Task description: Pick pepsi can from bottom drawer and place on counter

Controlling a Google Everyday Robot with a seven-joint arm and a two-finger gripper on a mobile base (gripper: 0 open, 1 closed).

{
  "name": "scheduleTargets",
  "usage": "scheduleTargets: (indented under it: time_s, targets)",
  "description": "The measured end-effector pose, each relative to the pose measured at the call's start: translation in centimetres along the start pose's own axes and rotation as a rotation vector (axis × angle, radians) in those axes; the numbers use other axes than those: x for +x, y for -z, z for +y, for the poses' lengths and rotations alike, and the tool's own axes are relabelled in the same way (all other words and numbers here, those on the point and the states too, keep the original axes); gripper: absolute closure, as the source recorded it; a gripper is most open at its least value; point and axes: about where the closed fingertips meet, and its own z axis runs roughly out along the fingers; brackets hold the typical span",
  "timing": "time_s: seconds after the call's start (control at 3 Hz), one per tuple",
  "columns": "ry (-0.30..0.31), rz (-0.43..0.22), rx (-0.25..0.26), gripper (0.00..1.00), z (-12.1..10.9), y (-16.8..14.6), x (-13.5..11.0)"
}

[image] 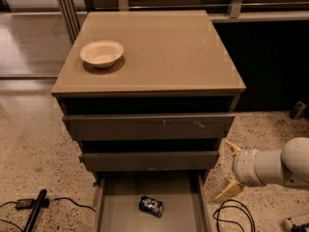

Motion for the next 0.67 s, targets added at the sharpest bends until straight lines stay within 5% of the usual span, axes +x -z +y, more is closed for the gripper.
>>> scheduleTargets:
  time_s: [0.33, 0.67]
  targets:
    - [0.026, -0.047, -0.062, 0.0, 3.14, -1.95, -1.69]
    - [0.026, -0.047, -0.062, 0.0, 3.15, -1.96, -1.7]
